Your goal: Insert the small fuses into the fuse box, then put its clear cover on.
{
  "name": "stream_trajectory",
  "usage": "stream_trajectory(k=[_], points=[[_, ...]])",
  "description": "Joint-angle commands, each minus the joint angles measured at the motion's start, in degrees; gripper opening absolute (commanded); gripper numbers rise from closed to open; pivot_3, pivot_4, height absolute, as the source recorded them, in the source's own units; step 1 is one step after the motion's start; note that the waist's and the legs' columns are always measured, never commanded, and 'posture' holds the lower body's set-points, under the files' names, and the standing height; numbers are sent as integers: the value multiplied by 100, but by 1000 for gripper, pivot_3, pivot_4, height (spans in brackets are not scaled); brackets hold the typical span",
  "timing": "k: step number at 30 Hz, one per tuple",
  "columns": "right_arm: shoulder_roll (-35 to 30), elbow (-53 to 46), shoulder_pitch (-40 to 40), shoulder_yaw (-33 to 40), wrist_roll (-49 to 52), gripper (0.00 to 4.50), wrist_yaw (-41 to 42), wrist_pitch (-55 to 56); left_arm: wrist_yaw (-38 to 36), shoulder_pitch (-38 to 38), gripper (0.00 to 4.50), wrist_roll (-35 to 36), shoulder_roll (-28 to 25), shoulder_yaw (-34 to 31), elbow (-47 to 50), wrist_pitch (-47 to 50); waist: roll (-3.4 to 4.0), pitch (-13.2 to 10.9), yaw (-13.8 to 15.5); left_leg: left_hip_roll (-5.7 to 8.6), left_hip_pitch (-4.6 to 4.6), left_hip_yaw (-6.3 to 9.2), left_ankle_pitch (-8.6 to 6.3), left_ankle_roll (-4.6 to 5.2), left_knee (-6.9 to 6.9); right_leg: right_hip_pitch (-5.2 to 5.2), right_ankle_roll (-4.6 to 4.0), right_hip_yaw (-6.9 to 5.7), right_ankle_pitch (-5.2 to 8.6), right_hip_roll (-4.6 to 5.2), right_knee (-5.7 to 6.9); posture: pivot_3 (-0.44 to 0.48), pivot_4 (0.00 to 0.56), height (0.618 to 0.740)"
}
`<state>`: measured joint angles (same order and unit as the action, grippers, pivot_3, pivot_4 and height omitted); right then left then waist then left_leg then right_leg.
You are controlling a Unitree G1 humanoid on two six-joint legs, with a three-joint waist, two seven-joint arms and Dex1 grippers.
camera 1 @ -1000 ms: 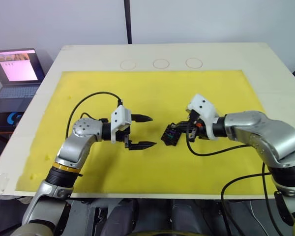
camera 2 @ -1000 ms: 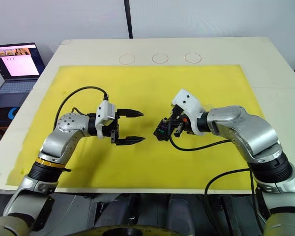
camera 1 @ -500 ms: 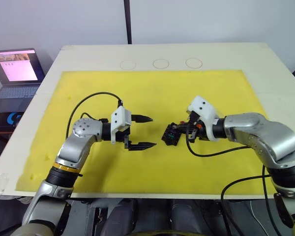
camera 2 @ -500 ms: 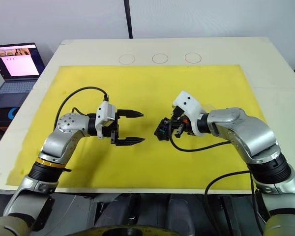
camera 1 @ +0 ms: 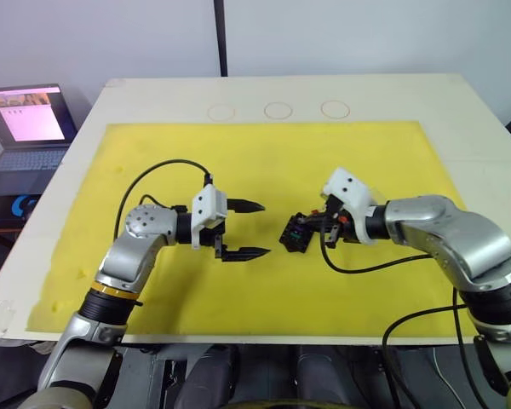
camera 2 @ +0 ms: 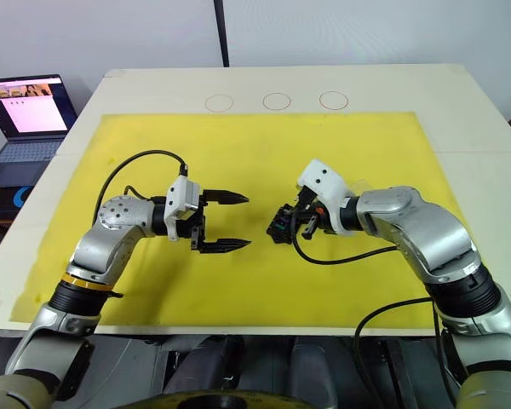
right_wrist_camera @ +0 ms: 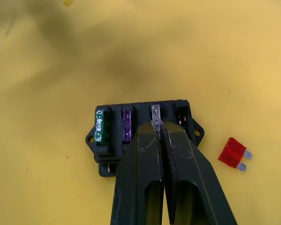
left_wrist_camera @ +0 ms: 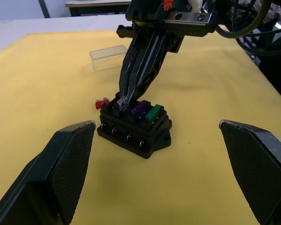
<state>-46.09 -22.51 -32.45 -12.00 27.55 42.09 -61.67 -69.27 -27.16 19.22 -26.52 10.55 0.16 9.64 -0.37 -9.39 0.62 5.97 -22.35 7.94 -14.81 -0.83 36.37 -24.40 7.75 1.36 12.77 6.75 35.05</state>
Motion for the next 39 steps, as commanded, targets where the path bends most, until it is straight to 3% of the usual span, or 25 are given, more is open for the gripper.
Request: stream_trajectory(k=[1, 16, 19, 22, 39], points=[[-41, 15, -48, -119, -109, 21, 103, 59, -11, -43, 4500, -12, -38, -12, 50, -104, 0, 0, 0, 0, 0, 0, 0, 0, 0, 0, 0, 0, 0, 0, 0, 0, 150, 740], [-15, 35, 1, -18, -274, 21, 285, 288, -18, -80, 4500, -51, -24, -8, -11, -138, 0, 1, 0, 0, 1, 0, 0, -1, 0, 0, 0, 0, 0, 0, 1, 0, 150, 740], [-15, 46, 7, -8, -282, 709, 281, 292, -26, -98, 4500, -60, -13, -6, -33, -149, 0, 1, 0, 0, 1, 0, 0, -1, 0, 0, 0, 0, 0, 0, 1, 0, 150, 740], [-11, 38, 30, 0, -288, 1712, 274, 285, -32, -119, 4500, -72, 1, -5, -54, -160, 0, 1, 1, 0, 1, 0, 1, -1, 0, 0, 0, 0, 0, 0, 1, 0, 150, 740], [-129, -89, 91, 429, -123, 1712, 574, 549, -38, -154, 4500, -94, 51, -5, -135, -216, 0, 1, 2, 0, 1, 0, 1, -2, 0, 0, 0, 0, 0, 0, 1, 0, 150, 740]])
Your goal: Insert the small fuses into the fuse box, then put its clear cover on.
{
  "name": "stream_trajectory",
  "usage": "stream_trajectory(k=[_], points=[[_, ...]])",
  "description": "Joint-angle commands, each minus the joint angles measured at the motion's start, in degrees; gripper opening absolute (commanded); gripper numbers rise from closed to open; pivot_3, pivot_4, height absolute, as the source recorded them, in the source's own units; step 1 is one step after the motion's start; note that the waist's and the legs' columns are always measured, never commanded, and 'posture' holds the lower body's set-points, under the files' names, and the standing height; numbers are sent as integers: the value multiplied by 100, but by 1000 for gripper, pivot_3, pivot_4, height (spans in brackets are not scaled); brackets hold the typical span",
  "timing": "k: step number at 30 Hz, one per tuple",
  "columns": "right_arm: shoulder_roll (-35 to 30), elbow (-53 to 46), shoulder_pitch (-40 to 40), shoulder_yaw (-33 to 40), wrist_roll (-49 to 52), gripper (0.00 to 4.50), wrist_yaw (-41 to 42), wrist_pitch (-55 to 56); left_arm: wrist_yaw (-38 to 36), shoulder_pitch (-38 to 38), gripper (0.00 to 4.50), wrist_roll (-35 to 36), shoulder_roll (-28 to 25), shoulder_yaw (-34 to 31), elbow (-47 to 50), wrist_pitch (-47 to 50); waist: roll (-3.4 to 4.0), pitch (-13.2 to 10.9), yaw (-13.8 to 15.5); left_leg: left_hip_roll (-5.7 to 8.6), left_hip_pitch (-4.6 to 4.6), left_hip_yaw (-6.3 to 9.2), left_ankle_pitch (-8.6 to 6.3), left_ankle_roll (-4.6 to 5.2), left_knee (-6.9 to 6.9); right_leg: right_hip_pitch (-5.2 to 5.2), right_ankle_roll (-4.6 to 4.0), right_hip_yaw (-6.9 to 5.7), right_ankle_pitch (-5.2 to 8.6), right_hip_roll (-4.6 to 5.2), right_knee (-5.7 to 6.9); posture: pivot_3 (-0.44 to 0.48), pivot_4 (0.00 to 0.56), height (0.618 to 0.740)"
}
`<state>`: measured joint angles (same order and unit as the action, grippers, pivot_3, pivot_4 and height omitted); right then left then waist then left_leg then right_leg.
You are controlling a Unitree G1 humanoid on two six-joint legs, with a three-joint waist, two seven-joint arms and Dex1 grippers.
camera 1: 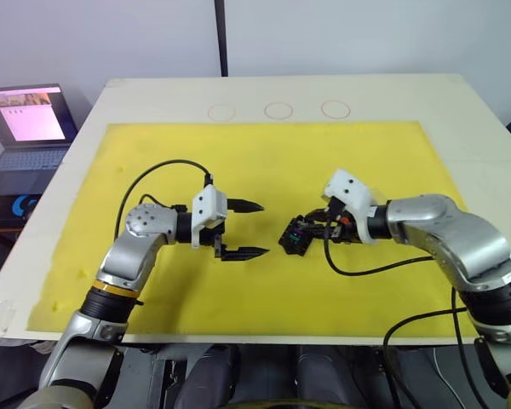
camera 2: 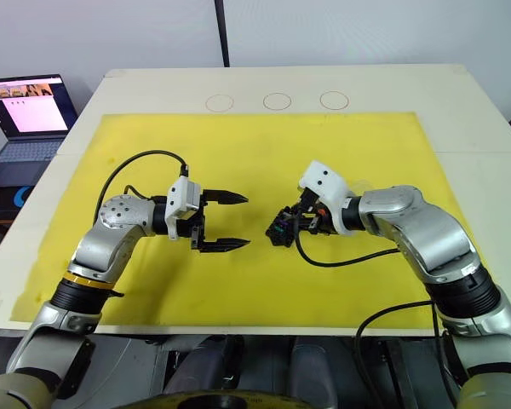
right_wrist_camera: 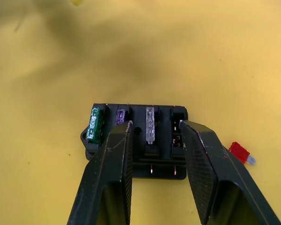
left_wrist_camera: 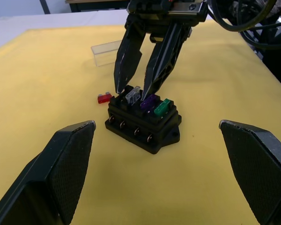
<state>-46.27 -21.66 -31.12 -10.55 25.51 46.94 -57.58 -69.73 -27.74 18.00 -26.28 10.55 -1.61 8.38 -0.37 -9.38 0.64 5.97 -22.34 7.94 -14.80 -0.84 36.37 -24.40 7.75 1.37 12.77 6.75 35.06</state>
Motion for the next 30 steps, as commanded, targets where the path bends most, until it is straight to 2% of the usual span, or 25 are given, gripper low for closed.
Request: stream_trajectory(k=[1, 6, 10, 12, 30], points=[[-117, -191, -43, 338, 90, 1712, 93, 151, 8, -106, 4500, 29, 39, 0, 32, -93, 0, 0, 0, 0, 0, 0, 0, 0, 0, 0, 0, 0, 0, 0, 0, 0, 150, 740], [-35, -283, 19, 529, 125, 1712, 9, 208, 1, -134, 4500, 24, 88, 12, 4, -97, 0, 0, 0, 0, 0, 0, 0, 0, 0, 0, 0, 0, 0, 0, 0, 0, 150, 740], [64, -285, 143, 516, 52, 782, -126, 280, -4, -188, 4500, -4, 117, 21, -52, -146, 0, 0, 5, 0, 0, 0, 0, 0, 0, 0, 0, 0, 0, 0, 1, 0, 150, 740], [85, -251, 218, 454, -18, 98, -179, 344, 4, -227, 4500, -22, 133, 19, -88, -186, 0, 0, 8, 0, 0, 0, 0, -1, 1, 0, 0, 0, 0, 0, 0, 0, 150, 740], [178, -421, 296, 324, 75, 43, -204, 230, -53, -183, 4500, -13, 78, 27, -17, -147, 0, 0, -1, 0, 0, 1, 5, -8, 1, 0, 0, 0, 0, 0, 2, 0, 150, 740]])
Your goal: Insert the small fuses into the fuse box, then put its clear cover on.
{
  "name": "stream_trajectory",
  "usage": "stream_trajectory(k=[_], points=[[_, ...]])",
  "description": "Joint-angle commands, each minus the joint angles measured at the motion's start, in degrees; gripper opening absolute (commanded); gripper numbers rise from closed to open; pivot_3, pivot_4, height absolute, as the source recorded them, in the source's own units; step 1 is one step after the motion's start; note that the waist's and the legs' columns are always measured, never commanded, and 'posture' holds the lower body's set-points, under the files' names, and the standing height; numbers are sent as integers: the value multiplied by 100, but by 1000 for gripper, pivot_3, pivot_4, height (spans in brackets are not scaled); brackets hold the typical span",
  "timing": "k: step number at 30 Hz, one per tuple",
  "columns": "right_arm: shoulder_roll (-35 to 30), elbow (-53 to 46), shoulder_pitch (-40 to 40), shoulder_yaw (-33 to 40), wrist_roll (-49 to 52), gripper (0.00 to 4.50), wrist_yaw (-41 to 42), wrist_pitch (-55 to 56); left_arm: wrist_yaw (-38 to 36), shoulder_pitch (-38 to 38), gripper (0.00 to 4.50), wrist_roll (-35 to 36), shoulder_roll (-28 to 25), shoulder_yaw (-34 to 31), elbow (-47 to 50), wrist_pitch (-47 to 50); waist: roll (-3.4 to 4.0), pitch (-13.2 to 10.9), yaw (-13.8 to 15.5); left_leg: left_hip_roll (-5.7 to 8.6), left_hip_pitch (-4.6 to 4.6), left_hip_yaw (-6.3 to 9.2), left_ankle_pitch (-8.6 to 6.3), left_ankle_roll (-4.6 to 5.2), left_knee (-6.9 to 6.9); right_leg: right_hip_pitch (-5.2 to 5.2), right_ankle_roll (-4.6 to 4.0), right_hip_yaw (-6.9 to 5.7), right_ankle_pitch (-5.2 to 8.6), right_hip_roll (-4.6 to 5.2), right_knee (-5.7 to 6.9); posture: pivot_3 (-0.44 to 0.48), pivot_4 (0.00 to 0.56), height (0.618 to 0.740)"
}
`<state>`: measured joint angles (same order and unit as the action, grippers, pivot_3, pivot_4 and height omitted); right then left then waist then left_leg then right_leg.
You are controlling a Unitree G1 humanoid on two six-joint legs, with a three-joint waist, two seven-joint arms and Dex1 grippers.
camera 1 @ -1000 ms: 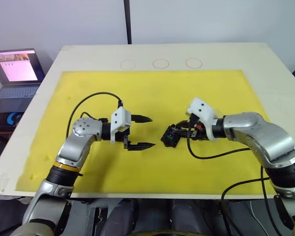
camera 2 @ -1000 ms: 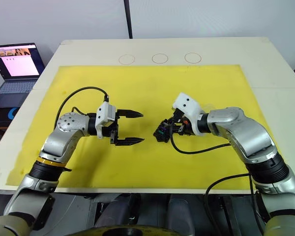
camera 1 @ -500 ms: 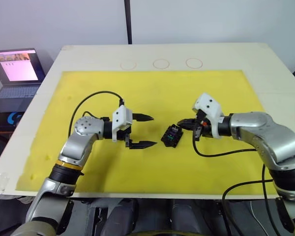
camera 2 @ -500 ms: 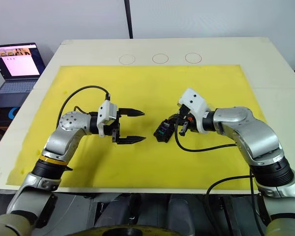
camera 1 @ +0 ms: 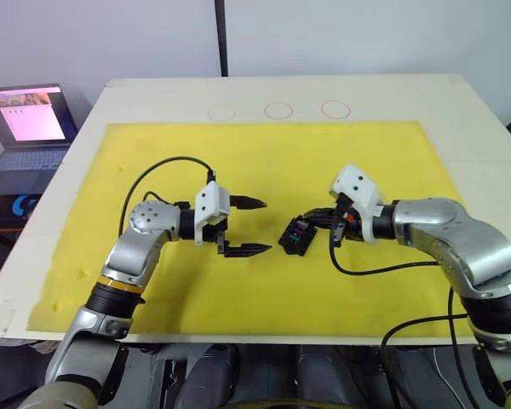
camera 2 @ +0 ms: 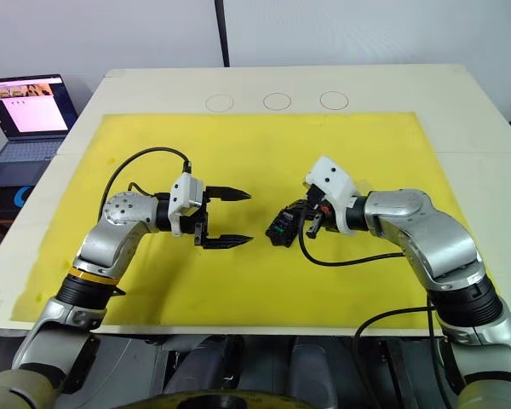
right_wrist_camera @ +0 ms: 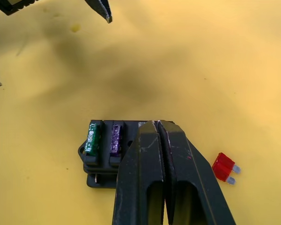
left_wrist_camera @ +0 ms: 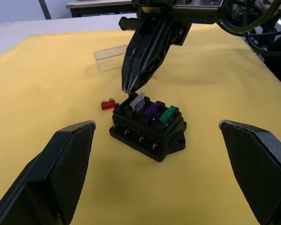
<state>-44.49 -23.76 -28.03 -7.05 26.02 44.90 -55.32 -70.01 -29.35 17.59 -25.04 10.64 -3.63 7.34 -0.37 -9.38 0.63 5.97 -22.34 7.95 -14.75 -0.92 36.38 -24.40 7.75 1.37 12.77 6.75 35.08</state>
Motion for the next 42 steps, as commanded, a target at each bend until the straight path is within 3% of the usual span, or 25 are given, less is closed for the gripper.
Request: stream_trajectory(k=[1, 26, 42], points=[[-6, -200, -10, -61, -13, 43, -17, 8, -23, -23, 4500, 28, -42, 18, 185, -45, 0, 0, -1, 0, 0, 0, 0, 0, 0, 0, 0, 0, 0, 0, 0, 0, 150, 740], [-29, -124, 306, -346, -81, 43, -254, -459, 18, 30, 4500, 30, -98, 21, 238, -11, -12, 22, 11, 0, 2, 3, -3, 6, 6, 8, 0, -2, 0, 0, 0, 0, 150, 740], [241, 25, 915, -161, -200, 43, -510, 19, -5, 23, 4500, 43, -126, 25, 221, -9, -27, 70, 9, 0, 9, 4, -4, 7, 6, 15, 0, -2, 0, 0, 0, 0, 150, 740]])
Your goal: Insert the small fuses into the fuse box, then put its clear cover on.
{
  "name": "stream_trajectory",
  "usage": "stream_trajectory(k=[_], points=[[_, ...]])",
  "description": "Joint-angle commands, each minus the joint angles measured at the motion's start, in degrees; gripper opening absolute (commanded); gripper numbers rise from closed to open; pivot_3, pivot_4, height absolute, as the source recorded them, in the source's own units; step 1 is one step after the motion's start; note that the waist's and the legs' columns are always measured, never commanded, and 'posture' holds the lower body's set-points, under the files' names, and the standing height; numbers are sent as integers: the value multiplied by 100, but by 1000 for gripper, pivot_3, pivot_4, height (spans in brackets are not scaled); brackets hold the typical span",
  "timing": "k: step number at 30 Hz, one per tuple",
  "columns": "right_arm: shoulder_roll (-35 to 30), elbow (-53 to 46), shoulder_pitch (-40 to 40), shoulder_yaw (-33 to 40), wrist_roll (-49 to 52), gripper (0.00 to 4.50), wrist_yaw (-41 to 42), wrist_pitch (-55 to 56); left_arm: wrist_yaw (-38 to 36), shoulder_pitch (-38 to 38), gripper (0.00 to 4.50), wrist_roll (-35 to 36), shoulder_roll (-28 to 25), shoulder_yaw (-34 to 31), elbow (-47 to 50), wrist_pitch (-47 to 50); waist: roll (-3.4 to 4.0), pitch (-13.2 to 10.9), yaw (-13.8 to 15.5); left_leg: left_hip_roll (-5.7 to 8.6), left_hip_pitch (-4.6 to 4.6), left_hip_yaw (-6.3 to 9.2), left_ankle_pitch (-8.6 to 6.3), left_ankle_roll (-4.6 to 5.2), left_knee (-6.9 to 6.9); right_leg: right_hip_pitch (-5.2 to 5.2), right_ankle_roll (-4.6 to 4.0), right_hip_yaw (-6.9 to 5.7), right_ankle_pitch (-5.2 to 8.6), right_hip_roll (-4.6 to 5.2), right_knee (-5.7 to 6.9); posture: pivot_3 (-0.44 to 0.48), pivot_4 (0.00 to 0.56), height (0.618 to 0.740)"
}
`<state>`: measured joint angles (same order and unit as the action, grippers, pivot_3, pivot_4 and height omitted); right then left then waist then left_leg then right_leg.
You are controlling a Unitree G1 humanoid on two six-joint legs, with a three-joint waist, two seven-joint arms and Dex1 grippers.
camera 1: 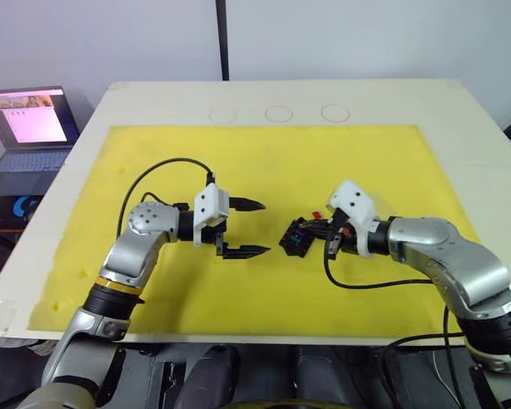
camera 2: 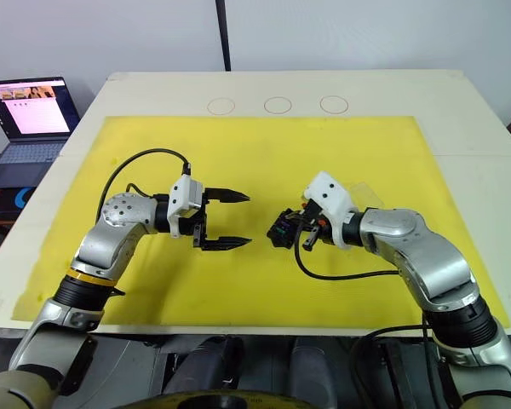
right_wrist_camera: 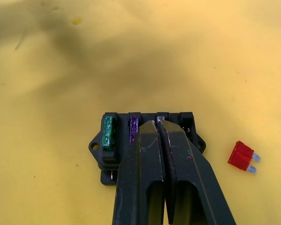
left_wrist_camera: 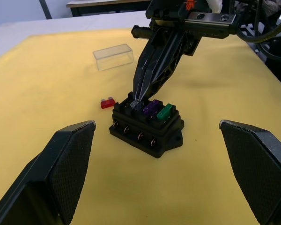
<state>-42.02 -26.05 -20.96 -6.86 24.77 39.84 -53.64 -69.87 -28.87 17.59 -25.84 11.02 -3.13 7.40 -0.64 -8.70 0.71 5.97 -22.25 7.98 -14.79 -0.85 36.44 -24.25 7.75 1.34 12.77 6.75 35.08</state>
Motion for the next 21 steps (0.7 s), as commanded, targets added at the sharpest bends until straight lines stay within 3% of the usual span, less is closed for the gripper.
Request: stream_trajectory(k=[1, 5, 12, 15, 21], points=[[-5, 253, 223, -161, -57, 43, 26, -110, -20, -24, 4500, 43, -48, -11, 174, -12, -1, 4, 2, 0, 1, 0, 0, 0, 0, 2, 0, 0, 0, 0, 0, 0, 150, 740], [84, 197, 280, 5, -97, 43, 236, 724, -42, -25, 4500, 78, -65, -53, 164, -25, -2, 5, -3, 0, 3, -1, -1, 1, 1, 4, 0, 0, 0, 0, 0, 0, 150, 740], [-32, -224, -35, 1319, 664, 43, 361, 784, -38, 91, 4500, 435, -397, -607, 249, 69, 4, 0, -26, -1, -2, -1, 0, 1, -1, -7, 0, 3, 0, -1, 1, 0, 150, 740], [-347, -327, 99, 1708, 793, 684, 403, 615, 1, 99, 4500, 524, -666, -872, 122, 213, 4, -1, -3, -2, -2, 0, -1, 1, -7, -9, -1, 3, 0, -3, 1, 0, 150, 740], [-901, -347, 1440, 2735, 601, 2811, 617, 911, 364, 227, 4500, 417, -1077, -1402, -277, 156, 2, -1, 5, 2, -3, -1, -2, 3, -9, -6, 0, 1, 1, 1, -3, 0, 150, 740]])
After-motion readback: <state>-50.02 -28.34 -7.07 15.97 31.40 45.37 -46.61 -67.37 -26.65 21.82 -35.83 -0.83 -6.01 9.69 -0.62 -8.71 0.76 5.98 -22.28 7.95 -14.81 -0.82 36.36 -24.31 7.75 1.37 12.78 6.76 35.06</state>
